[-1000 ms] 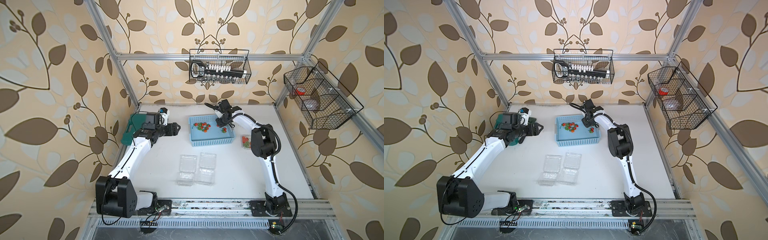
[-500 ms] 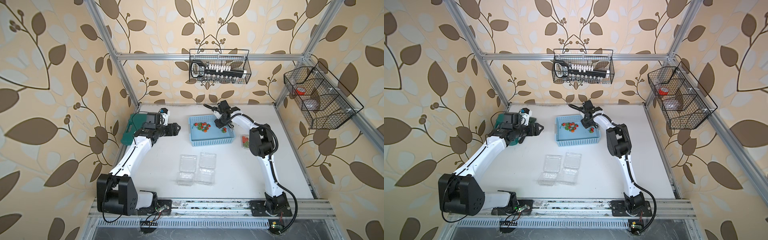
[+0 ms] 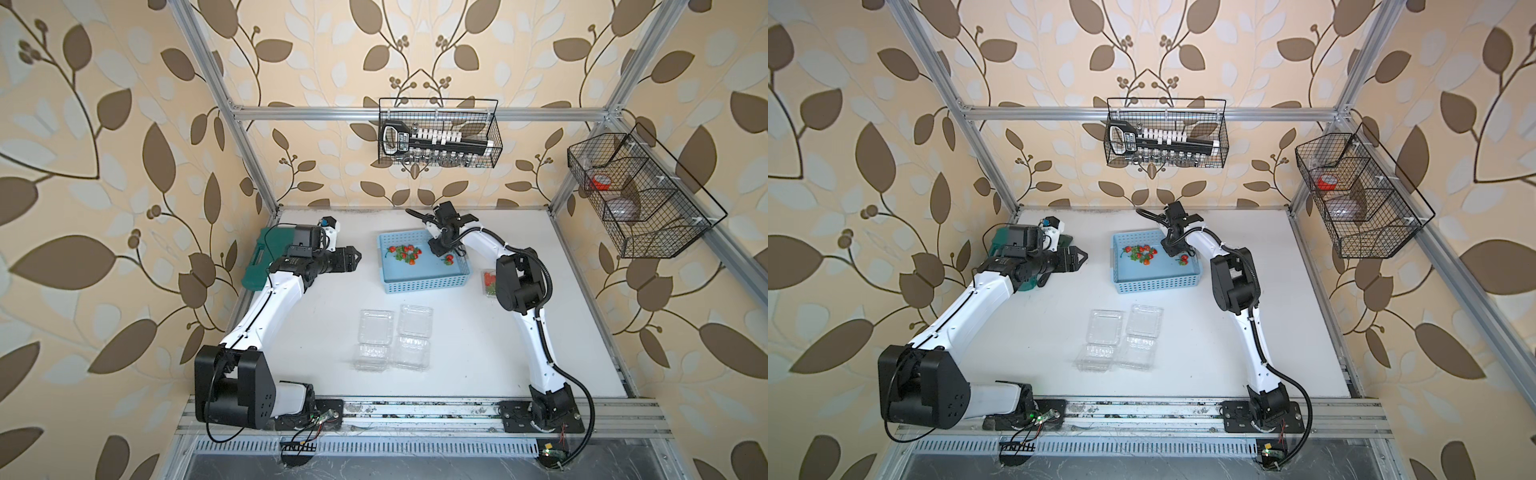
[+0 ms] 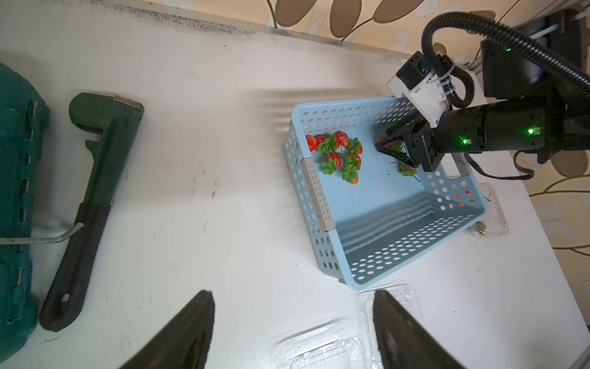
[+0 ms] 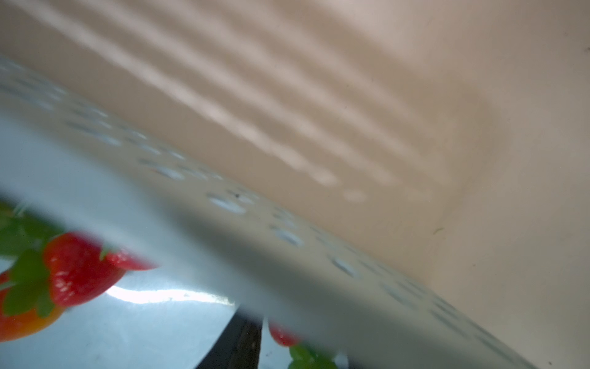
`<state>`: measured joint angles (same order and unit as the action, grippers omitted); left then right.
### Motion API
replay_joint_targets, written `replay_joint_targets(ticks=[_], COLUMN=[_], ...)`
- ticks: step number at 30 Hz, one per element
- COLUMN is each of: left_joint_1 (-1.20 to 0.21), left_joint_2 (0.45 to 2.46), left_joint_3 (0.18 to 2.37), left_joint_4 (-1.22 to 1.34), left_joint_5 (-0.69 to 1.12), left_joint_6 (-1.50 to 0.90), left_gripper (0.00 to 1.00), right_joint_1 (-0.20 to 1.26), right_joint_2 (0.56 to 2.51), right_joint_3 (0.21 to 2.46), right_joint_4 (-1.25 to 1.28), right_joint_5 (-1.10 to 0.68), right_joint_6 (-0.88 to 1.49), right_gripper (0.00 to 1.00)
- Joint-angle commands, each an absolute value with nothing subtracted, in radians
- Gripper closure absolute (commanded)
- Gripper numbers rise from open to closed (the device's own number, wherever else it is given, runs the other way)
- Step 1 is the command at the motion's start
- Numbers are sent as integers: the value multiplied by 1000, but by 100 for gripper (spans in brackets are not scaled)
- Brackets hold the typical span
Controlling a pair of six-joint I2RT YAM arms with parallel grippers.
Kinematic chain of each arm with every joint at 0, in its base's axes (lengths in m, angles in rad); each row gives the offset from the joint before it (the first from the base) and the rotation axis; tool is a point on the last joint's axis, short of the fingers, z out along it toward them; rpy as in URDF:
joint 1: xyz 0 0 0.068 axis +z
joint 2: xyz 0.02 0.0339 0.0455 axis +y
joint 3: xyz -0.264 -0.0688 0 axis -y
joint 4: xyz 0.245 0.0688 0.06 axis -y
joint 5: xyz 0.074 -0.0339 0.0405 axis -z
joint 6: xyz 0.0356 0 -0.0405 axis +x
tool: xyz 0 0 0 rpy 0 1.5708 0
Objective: Pack strawberries into containers
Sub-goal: Pick up the strawberry from the basket, then place the strawberry in the packing box.
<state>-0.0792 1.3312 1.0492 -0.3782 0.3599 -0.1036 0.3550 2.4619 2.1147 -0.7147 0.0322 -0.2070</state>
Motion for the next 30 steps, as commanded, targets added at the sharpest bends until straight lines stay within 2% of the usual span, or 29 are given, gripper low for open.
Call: replay_joint_targets(ticks=[1, 11, 16, 25, 30], left_joint_1=[-84, -84, -85, -85, -85], left_joint_2=[1328, 1319, 1318, 1302, 1292], left_joint_3=[1061, 1058, 1059, 1056, 1055], left_joint_4=[-374, -374, -374, -368, -368], left_joint_5=[362, 357, 360, 367, 373], left_joint_6=[-84, -84, -86, -90, -92], left_gripper=[20, 20, 20, 20, 20], right_joint_1=[353, 355, 355, 360, 389], right_joint_2=[2469, 2474, 2451, 2305, 2202], right_joint_3=[2100, 2099, 2096, 2057, 1952], right_joint_4=[-732, -743, -748, -747, -709], right_joint_5=[18, 26, 34, 20, 0], right_joint_6=[-211, -206, -194, -168, -145], right_gripper=[59, 74, 78, 79, 79])
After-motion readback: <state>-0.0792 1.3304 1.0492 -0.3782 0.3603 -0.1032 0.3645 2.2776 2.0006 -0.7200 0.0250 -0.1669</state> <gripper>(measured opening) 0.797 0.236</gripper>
